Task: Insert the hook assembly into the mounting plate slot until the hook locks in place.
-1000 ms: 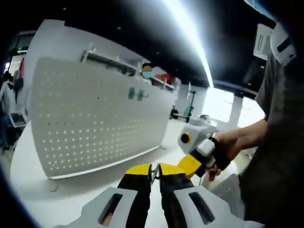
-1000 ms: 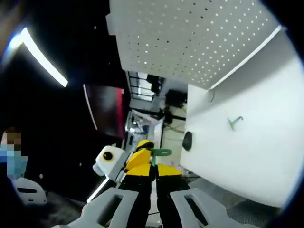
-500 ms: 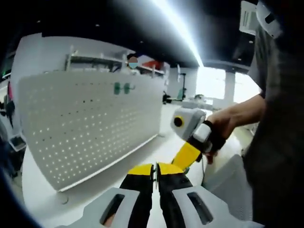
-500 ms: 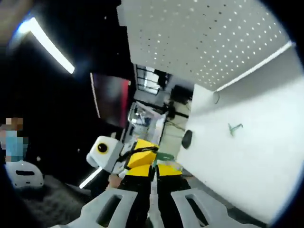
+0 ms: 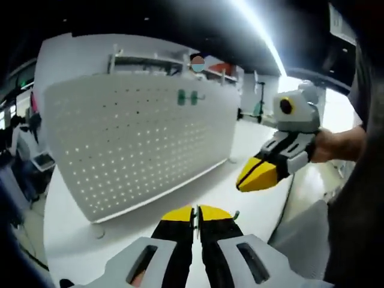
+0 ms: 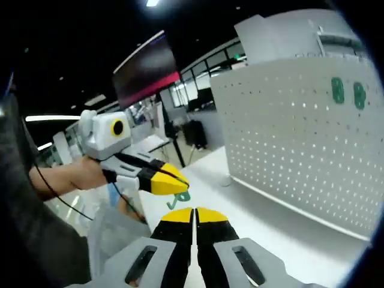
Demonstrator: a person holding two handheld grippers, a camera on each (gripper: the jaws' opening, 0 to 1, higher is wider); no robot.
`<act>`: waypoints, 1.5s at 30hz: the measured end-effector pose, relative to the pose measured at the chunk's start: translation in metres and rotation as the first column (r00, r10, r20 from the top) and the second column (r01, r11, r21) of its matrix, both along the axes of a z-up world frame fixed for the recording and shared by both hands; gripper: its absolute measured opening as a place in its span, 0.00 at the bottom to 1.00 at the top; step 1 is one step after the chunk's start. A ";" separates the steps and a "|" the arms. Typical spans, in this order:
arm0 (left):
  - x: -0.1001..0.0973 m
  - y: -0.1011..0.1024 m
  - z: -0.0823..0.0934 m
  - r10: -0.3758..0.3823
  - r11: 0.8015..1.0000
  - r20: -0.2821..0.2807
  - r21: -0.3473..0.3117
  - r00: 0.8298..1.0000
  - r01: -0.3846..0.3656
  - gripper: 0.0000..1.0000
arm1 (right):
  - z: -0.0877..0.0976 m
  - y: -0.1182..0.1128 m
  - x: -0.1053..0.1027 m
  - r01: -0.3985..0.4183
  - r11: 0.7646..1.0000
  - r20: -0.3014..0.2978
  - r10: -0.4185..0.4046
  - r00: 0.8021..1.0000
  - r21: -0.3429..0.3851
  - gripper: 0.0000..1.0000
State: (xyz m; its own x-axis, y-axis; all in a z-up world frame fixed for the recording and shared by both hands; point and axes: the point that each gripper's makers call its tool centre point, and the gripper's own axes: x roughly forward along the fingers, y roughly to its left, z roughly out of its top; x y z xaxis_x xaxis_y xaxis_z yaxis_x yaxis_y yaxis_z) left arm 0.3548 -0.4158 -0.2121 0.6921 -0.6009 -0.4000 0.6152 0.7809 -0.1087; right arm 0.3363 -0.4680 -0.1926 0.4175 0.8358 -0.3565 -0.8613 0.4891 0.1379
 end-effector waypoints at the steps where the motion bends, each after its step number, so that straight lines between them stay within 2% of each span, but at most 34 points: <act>1: 0.002 0.003 -0.001 0.019 1.000 -0.009 0.000 1.000 -0.019 0.02 | 0.001 0.001 -0.001 0.006 1.000 0.004 -0.006 1.000 -0.005 0.00; 4: 0.005 0.008 -0.003 0.060 0.998 -0.037 -0.014 0.997 -0.061 0.02 | 0.001 0.006 -0.002 0.007 1.000 0.042 -0.006 0.999 -0.023 0.06; 5: 0.005 0.009 -0.004 0.073 0.997 -0.049 -0.020 0.996 -0.074 0.02 | 0.001 0.009 -0.003 -0.006 0.999 0.076 0.009 0.997 -0.043 0.06; 8: 0.006 0.011 -0.007 0.102 0.993 -0.085 -0.043 0.991 -0.106 0.02 | 0.000 0.016 -0.008 -0.017 0.999 0.093 0.021 0.995 -0.044 0.04; 12: 0.004 0.008 -0.006 0.093 0.993 -0.100 -0.061 0.991 -0.099 0.02 | -0.001 0.024 -0.013 -0.032 0.999 0.086 0.036 0.996 -0.042 0.06; 16: 0.002 0.003 0.000 0.085 0.988 -0.124 -0.122 0.989 -0.100 0.02 | -0.002 0.030 -0.015 -0.035 0.999 0.067 0.037 0.997 -0.035 0.05; 19: 0.000 -0.001 0.004 0.091 0.976 -0.159 -0.180 0.983 -0.120 0.02 | -0.001 0.034 -0.015 -0.041 0.998 0.106 0.047 0.993 -0.051 0.05; 25: -0.002 -0.004 0.010 0.092 0.942 -0.215 -0.297 0.972 -0.155 0.02 | -0.001 0.036 -0.014 -0.045 0.997 0.132 0.053 0.990 -0.065 0.05; 30: -0.005 -0.008 0.009 0.080 0.930 -0.242 -0.330 0.967 -0.159 0.02 | 0.003 0.037 -0.012 -0.051 0.996 0.160 0.062 0.985 -0.071 0.04; 36: -0.010 -0.017 0.012 0.056 0.922 -0.245 -0.360 0.968 -0.144 0.02 | -0.001 0.036 -0.012 -0.050 0.995 0.138 0.062 0.988 -0.087 0.02; 39: -0.011 -0.018 0.013 0.055 0.916 -0.254 -0.372 0.966 -0.150 0.02 | -0.001 0.036 -0.012 -0.057 0.993 0.171 0.074 0.982 -0.102 0.01; 40: -0.011 -0.017 0.014 0.054 0.910 -0.256 -0.385 0.965 -0.153 0.02 | 0.001 0.036 -0.012 -0.061 0.992 0.204 0.083 0.975 -0.108 0.01; 42: -0.011 -0.016 0.016 0.044 0.897 -0.271 -0.413 0.962 -0.157 0.02 | 0.002 0.036 -0.012 -0.060 0.992 0.215 0.083 0.973 -0.113 0.01; 45: -0.010 -0.015 0.016 0.047 0.889 -0.282 -0.425 0.958 -0.169 0.02 | 0.003 0.036 -0.011 -0.059 0.992 0.223 0.083 0.971 -0.115 0.01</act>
State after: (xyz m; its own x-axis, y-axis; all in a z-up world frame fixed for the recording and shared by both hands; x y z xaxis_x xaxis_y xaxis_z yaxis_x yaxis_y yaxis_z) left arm 0.3445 -0.4311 -0.1958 0.6724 -0.6838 -0.2836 0.4328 0.6739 -0.5988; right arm 0.3250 -0.4319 -0.1896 0.4386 0.8285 -0.3483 -0.8971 0.4267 -0.1146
